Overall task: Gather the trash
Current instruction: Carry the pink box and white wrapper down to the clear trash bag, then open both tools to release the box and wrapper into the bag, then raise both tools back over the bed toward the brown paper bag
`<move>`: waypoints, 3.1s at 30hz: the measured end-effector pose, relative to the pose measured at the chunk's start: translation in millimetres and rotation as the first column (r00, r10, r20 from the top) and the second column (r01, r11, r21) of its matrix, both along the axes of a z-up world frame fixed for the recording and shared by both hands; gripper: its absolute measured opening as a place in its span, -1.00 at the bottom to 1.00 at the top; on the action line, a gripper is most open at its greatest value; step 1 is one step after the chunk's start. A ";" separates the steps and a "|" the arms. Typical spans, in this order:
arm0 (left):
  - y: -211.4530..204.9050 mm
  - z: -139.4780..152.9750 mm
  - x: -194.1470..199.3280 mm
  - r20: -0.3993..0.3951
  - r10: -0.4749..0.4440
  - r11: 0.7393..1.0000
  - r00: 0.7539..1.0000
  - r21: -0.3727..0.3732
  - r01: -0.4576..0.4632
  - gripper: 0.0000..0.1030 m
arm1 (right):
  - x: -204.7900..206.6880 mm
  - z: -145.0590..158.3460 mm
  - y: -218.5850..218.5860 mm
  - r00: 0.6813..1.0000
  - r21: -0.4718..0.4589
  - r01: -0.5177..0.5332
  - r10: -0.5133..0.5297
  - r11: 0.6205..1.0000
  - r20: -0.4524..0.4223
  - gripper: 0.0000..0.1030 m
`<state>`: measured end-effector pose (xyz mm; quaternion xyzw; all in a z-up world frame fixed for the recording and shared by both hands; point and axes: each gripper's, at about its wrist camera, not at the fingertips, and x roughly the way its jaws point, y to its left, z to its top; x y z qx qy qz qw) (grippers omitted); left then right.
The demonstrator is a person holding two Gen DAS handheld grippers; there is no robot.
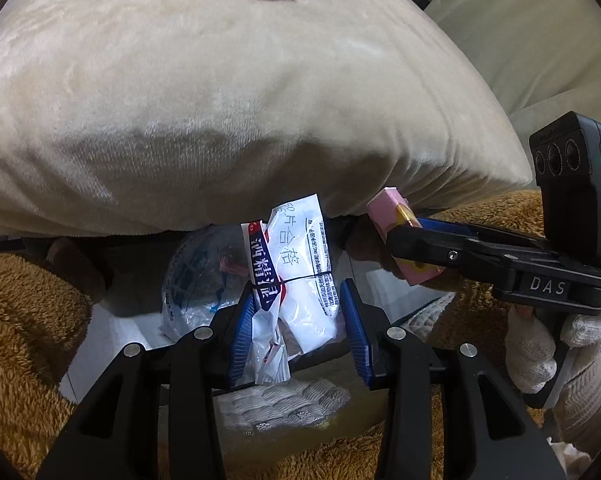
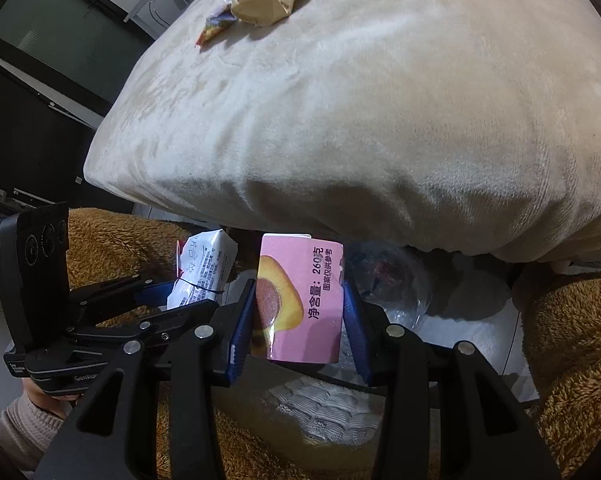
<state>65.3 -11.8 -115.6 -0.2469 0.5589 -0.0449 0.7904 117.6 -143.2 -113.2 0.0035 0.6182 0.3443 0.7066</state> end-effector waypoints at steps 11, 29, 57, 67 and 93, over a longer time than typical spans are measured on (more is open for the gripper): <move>3.2 -44.2 13.0 -0.174 -0.017 0.999 0.985 -0.044 0.009 -0.21 | 9.4 -51.6 7.5 0.984 -0.136 0.006 -0.030 0.991 -0.173 -0.18; 3.0 -77.1 18.2 -0.317 -0.029 0.998 0.948 -0.056 0.012 0.12 | 15.5 -79.2 15.4 0.963 -0.210 0.021 -0.076 0.978 -0.259 -0.04; 29.7 -3.4 9.3 -0.105 0.070 0.997 0.992 -0.022 -0.072 0.16 | 9.3 -1.5 -1.8 0.997 -0.024 0.040 -0.041 0.999 -0.066 -0.03; 56.8 52.2 24.8 0.040 0.103 0.995 0.994 0.000 -0.103 0.16 | 28.1 69.4 10.3 0.986 0.080 -0.012 -0.001 0.997 0.168 -0.03; 125.8 96.6 79.4 0.170 0.171 0.983 0.971 0.033 -0.179 0.16 | 119.3 103.2 93.2 0.765 -0.039 -0.272 0.240 0.962 0.597 0.85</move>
